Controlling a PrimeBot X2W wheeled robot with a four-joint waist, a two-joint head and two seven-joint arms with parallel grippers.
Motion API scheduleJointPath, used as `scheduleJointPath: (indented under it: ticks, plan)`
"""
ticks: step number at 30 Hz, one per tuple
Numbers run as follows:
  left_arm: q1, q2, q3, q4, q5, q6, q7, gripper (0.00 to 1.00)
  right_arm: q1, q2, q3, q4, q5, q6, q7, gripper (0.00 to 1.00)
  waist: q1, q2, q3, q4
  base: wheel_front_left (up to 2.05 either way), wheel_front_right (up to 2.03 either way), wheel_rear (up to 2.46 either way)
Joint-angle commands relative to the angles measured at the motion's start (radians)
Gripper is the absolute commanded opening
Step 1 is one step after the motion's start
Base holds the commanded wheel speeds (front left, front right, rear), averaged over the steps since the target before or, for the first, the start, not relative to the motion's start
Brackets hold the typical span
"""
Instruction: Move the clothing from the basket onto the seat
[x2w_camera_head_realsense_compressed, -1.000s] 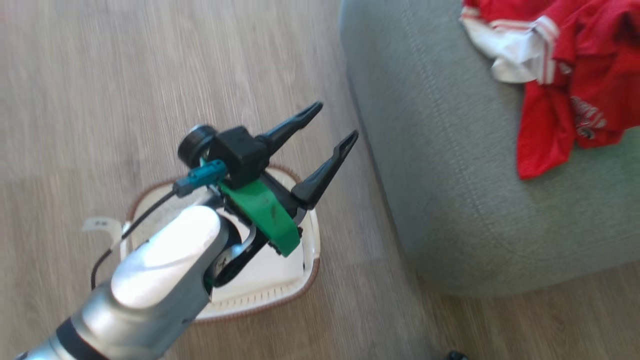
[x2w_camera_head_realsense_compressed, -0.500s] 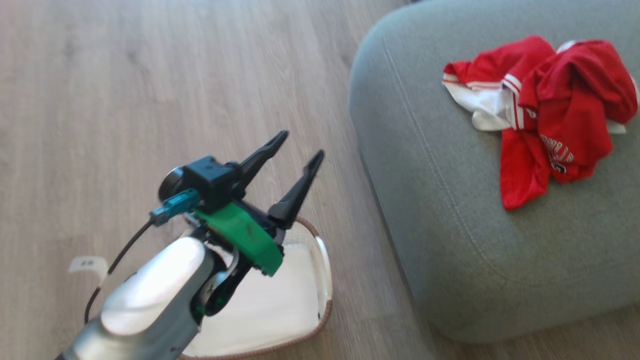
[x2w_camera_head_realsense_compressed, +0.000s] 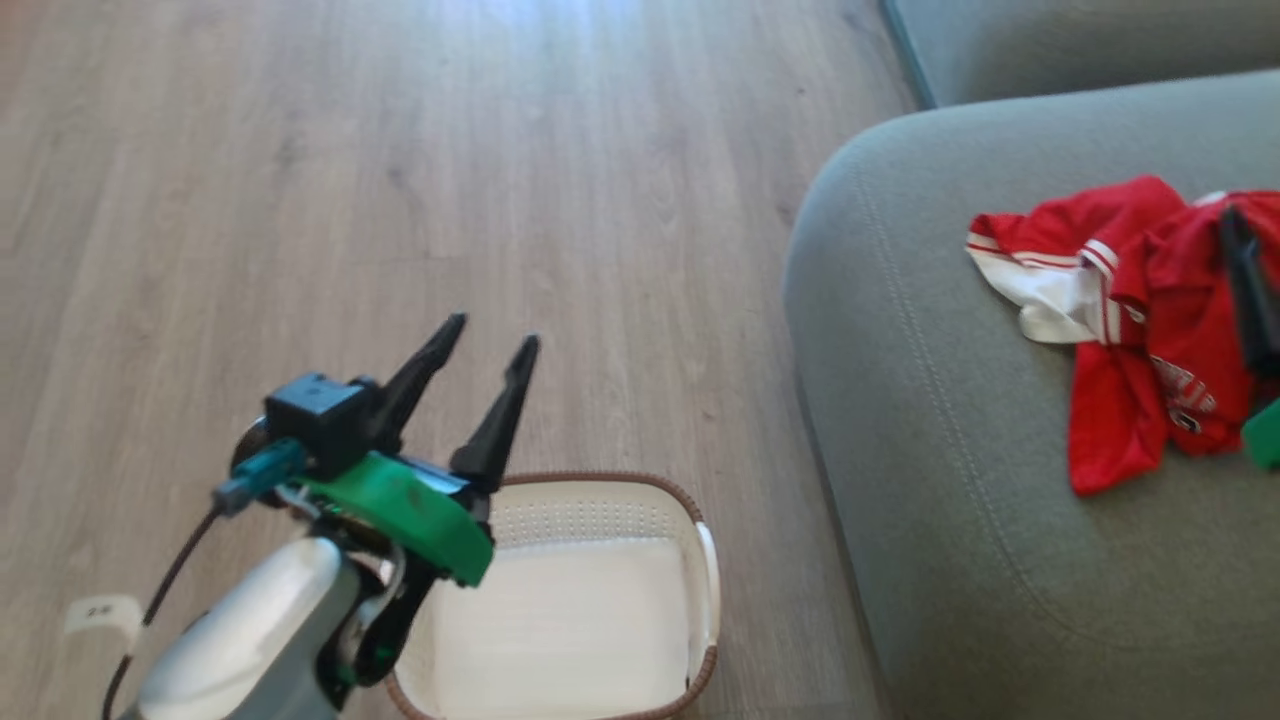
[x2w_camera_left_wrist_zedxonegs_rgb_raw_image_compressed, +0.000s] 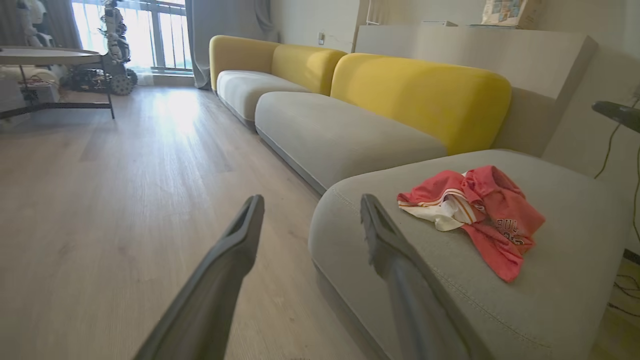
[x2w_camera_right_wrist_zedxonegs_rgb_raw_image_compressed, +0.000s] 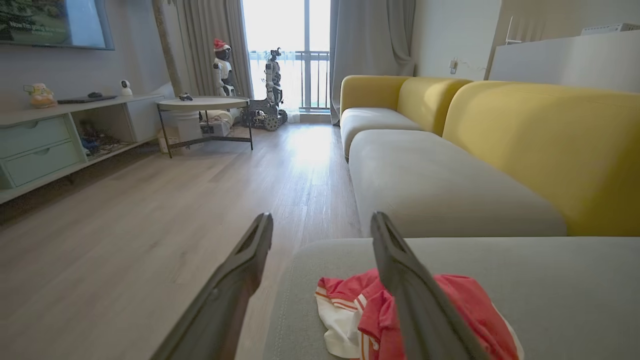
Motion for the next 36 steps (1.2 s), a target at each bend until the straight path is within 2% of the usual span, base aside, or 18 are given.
scheduleJointPath:
  ticks: [1,10,17,23,30,36]
  plan:
    - [-0.025,0.04,0.061,-0.033,-0.009,0.015,-0.013,1.0,0.015,0.002,-0.011,-0.062,-0.017,0.0,-0.018,1.0,0.0001,-0.0001,-0.008,0.02,0.0,0.0,0.0]
    - [0.089,0.05,0.161,-0.05,-0.025,0.086,-0.044,1.0,0.167,0.15,-0.018,-0.169,-0.074,0.0,-0.092,1.0,0.0001,-0.0001,-0.01,0.053,0.0,0.0,0.0]
    - [0.18,0.026,0.263,-0.078,0.025,0.119,-0.048,1.0,0.249,0.198,0.023,-0.168,-0.071,0.0,-0.173,1.0,0.0001,-0.0001,-0.013,0.074,0.0,0.0,0.0]
    - [0.243,-0.009,0.346,-0.096,0.092,0.115,-0.049,1.0,0.277,0.206,0.072,-0.155,-0.086,0.0,-0.234,1.0,0.0001,-0.0001,-0.012,0.084,0.0,0.0,0.0]
    - [0.308,-0.071,0.444,-0.099,0.183,0.074,-0.049,1.0,0.291,0.232,0.11,-0.117,-0.105,0.0,-0.301,1.0,0.0001,-0.0001,-0.014,0.088,0.0,0.0,0.0]
    - [0.346,-0.111,0.491,-0.077,0.243,0.031,-0.049,1.0,0.286,0.264,0.114,-0.084,-0.114,0.0,-0.325,1.0,0.0001,-0.0001,-0.016,0.086,0.0,0.0,0.0]
